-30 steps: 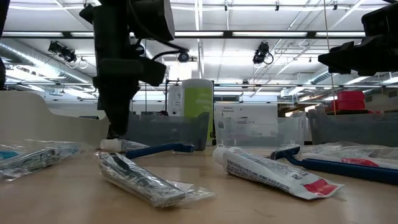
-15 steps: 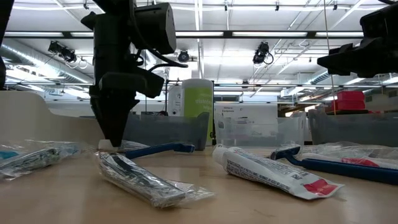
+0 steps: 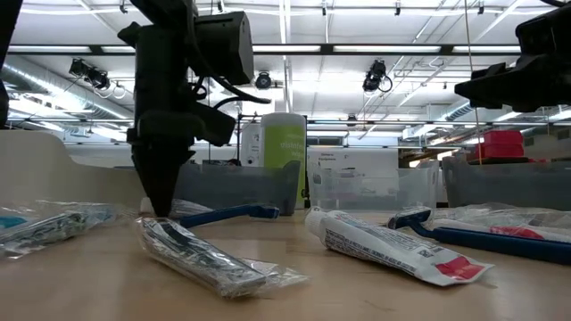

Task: Pick & Place Travel size toiletries
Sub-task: Put the toothpaste into the left black bin

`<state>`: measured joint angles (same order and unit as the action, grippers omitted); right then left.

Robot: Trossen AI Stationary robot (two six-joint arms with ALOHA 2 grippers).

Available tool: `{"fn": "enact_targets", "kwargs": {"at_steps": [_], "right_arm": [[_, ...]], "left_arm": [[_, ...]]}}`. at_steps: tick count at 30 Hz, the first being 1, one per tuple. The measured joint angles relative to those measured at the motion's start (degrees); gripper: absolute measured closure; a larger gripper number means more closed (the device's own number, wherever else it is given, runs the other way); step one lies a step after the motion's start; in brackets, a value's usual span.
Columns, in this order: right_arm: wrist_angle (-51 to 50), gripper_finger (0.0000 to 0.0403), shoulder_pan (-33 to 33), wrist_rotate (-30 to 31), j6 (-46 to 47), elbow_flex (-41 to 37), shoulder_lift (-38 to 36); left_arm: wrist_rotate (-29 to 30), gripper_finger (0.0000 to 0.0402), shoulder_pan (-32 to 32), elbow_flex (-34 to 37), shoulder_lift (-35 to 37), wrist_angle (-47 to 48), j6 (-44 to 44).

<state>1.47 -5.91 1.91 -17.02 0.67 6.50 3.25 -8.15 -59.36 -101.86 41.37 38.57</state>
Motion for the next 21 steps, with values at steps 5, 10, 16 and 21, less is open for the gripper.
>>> {"fn": "enact_targets", "kwargs": {"at_steps": [5,10,16,21], "right_arm": [[0.0,0.0317,0.0,0.0,0.0,0.0,0.1],[0.0,0.0317,0.0,0.0,0.0,0.0,0.1],[0.0,0.0316,0.0,0.0,0.0,0.0,0.1],[0.0,0.0317,0.0,0.0,0.0,0.0,0.1]], "left_arm": [[-1.6,0.0316,0.0,-0.2,0.0,0.4,0.0],[-1.9,0.0312,-0.4,-3.8,0.0,3.5,-2.2],[5.0,0.0321,-1.2,-12.0,0.0,7.9,-4.8],[11.0,0.0308,-1.1,-21.0,0.0,13.3,-9.2]]}}
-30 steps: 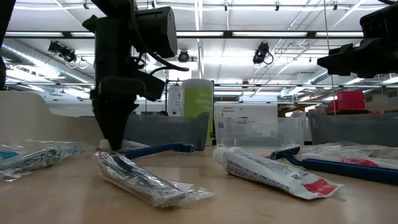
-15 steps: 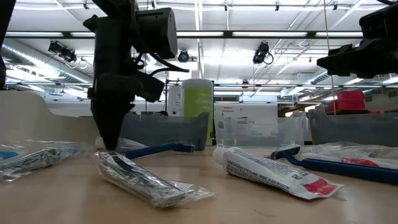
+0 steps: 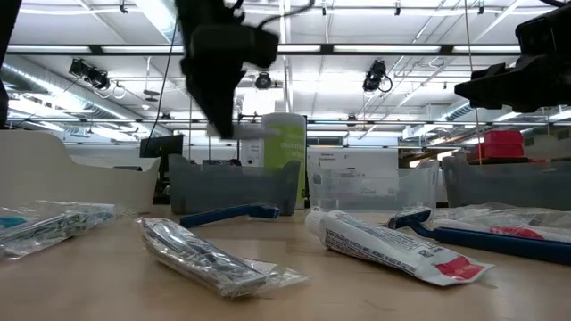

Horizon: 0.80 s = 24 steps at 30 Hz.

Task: Pick & Place Travel size toiletries
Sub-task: Put the toothpaste into the left black bin

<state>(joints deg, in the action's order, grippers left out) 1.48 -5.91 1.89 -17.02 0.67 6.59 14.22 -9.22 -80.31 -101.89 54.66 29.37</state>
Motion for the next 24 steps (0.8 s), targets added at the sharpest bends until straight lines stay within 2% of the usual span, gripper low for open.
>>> {"fn": "enact_targets", "kwargs": {"at_steps": [6,8,13,19,24], "right_arm": [[0.0,0.0317,0.0,0.0,0.0,0.0,0.0],[0.0,0.0317,0.0,0.0,0.0,0.0,0.0],[0.0,0.0317,0.0,0.0,0.0,0.0,0.0],[0.0,0.0316,0.0,1.4,0.0,0.0,0.1],[0.9,0.0316,0.0,1.0,0.7,-0.1,0.1]], "left_arm": [[9.0,0.0311,2.8,-5.7,0.0,3.9,-7.8],[7.9,0.0311,4.7,-5.7,0.0,4.1,-10.5],[-0.7,0.0303,10.8,-5.0,-1.9,4.9,-13.2],[0.0,0.0301,16.2,-4.6,-7.4,6.3,-17.8],[-0.3,0.0283,17.9,-4.6,-11.5,6.1,-18.6]]}}
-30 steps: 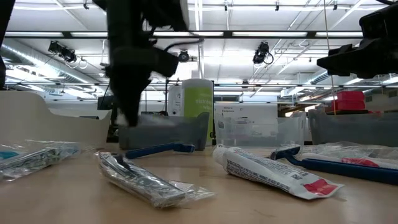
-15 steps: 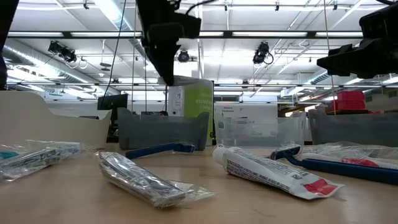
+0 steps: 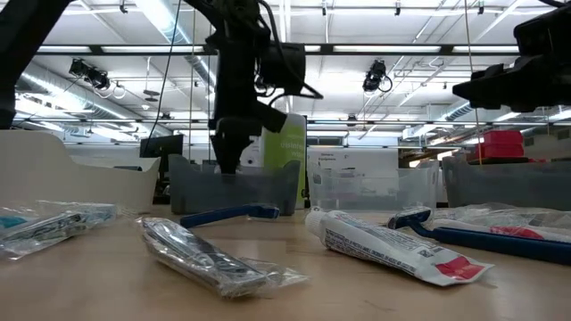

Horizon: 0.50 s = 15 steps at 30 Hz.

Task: Pick & Place Travel size toiletries
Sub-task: Put the toothpaste into the left black bin, then put the nail cutter into the transparent bin

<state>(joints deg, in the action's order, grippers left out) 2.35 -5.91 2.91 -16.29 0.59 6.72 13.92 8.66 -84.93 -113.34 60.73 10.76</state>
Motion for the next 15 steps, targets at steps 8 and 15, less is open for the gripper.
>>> {"fn": "enact_targets", "kwargs": {"at_steps": [8,15], "right_arm": [[12.1,0.0316,-0.1,-2.3,4.4,0.0,0.6],[13.5,0.0316,-0.1,-6.0,6.3,4.7,6.6]], "left_arm": [[2.0,0.0260,-0.1,-2.4,0.3,4.3,3.0],[4.7,0.0264,-0.5,-13.4,1.7,19.6,8.1]]}}
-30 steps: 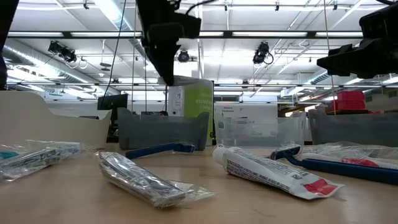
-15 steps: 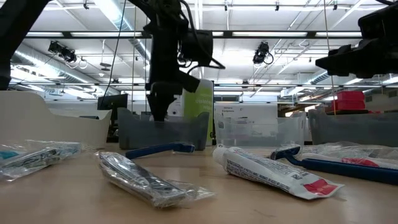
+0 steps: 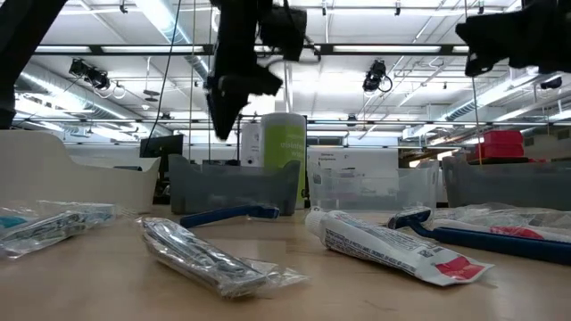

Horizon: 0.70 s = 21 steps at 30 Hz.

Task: Pick & Place Travel size toiletries
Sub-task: Put the nail cutter into the transparent bin

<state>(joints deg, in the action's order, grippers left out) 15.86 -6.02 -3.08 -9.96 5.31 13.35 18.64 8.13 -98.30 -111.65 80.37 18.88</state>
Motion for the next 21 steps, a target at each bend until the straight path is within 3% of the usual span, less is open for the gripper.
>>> {"fn": "enact_targets", "kwargs": {"at_steps": [5,11,16,21], "right_arm": [[-0.1,0.0317,0.0,-3.2,0.9,5.1,11.7],[0.1,0.0317,-0.1,-6.3,5.1,13.1,29.5],[2.5,0.0316,-2.1,-9.0,5.8,20.5,45.7],[1.1,0.0317,-3.9,-9.1,9.2,28.9,59.3]], "left_arm": [[4.8,0.0264,-1.5,-6.4,4.5,4.1,1.6],[4.7,0.0263,-3.5,-6.2,13.9,5.3,0.5],[6.6,0.0263,-7.2,-1.3,22.4,3.8,0.1],[11.8,0.0266,-12.9,9.4,30.5,-5.1,1.7]]}}
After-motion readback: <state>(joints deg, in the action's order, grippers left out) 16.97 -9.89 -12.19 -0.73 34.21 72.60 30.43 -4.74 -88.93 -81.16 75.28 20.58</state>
